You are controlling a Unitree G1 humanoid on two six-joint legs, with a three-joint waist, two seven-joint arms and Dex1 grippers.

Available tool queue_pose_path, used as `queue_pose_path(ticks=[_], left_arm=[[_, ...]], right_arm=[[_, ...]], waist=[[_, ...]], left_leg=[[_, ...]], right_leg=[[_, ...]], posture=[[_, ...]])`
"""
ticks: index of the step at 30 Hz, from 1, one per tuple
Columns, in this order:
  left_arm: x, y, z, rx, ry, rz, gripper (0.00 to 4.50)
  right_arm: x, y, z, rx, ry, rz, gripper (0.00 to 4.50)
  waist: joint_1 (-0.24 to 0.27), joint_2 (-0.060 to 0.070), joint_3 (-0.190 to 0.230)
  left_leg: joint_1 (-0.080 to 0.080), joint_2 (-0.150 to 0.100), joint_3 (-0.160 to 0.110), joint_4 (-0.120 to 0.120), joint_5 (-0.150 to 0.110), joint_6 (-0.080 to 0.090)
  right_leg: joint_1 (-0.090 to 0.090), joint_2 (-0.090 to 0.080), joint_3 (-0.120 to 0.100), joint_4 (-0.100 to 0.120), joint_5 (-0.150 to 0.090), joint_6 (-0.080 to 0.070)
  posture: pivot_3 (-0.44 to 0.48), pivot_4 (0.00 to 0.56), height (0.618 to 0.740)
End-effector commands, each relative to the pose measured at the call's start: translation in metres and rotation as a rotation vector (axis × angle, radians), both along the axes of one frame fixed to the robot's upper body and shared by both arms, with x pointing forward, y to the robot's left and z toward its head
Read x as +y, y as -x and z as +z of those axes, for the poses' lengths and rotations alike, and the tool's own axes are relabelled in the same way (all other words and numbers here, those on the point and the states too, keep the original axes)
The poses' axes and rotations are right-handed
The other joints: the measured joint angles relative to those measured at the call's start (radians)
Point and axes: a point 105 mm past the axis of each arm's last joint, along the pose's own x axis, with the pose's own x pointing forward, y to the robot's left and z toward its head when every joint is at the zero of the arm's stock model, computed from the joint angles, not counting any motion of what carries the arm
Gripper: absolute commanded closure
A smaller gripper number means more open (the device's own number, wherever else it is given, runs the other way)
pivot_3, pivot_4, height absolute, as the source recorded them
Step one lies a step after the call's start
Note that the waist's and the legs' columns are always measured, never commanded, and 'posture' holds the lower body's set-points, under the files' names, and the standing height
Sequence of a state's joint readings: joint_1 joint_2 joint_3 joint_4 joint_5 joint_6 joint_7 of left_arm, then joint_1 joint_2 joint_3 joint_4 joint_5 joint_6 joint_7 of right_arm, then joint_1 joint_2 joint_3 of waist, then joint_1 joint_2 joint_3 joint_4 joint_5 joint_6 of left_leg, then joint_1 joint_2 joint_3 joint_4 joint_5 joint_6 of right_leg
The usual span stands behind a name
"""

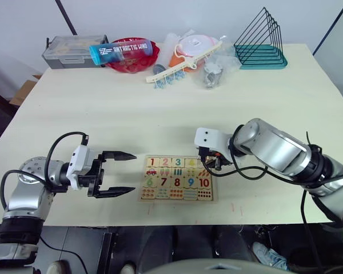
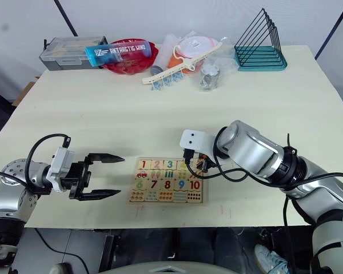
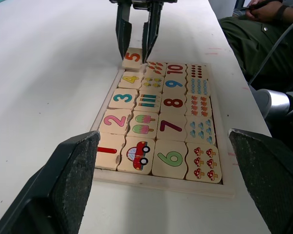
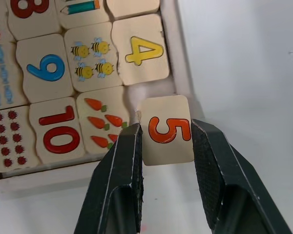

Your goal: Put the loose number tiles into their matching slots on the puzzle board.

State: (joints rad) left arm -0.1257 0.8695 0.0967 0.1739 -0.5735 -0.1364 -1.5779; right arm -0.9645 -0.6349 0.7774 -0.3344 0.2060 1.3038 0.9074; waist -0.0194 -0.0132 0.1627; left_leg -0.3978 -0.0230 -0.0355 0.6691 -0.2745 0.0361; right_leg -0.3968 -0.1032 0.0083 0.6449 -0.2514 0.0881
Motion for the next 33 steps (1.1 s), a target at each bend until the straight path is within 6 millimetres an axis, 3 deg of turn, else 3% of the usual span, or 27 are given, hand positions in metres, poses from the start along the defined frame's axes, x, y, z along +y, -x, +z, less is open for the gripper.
queue_pose_path(ticks=[1,33], left_arm=[[-0.0025,0.0038,0.0052,-0.018,-0.001,-0.049,0.00],[-0.0002,0.0043,0.0024,-0.009,-0.011,-0.039,0.00]], right_arm=[[0.0074,-0.0005,0.0084,-0.032,-0.015,0.034,3.60],[0.0099,0.0070,0.0011,-0.020,-0.007,0.112,3.60]], waist=[[0.000,0.000,0.000],[0.000,0.000,0.000]], left_leg=[[0.000,0.000,0.000,0.000,0.000,0.000],[0.000,0.000,0.000,0.000,0.000,0.000]], right_leg=[[0.000,0.000,0.000,0.000,0.000,0.000],[0.000,0.000,0.000,0.000,0.000,0.000]], posture=[[0.000,0.150,0.740],[0.000,0.150,0.740]])
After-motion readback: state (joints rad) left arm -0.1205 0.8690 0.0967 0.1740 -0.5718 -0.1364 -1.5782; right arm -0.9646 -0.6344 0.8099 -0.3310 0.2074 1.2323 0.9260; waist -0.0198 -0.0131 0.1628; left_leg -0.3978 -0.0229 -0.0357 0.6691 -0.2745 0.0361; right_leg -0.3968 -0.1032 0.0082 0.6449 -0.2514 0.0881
